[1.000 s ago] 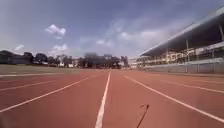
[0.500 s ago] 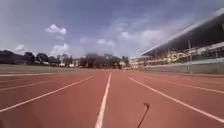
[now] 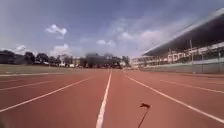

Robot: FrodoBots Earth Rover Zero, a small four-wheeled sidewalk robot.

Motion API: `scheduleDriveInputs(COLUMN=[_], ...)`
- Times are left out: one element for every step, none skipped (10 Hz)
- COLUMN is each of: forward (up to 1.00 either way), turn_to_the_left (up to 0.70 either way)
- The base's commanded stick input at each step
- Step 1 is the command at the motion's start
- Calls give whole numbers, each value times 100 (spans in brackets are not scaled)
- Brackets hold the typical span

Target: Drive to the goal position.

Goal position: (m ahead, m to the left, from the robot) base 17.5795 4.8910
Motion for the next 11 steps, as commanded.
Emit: scheduleDriveInputs(forward=[70, 70, 70, 70, 70, 70, 70, 70, 70, 70, 70], turn_to_the_left=[0, 0, 0, 0, 0, 0, 0, 0, 0, 0, 0])
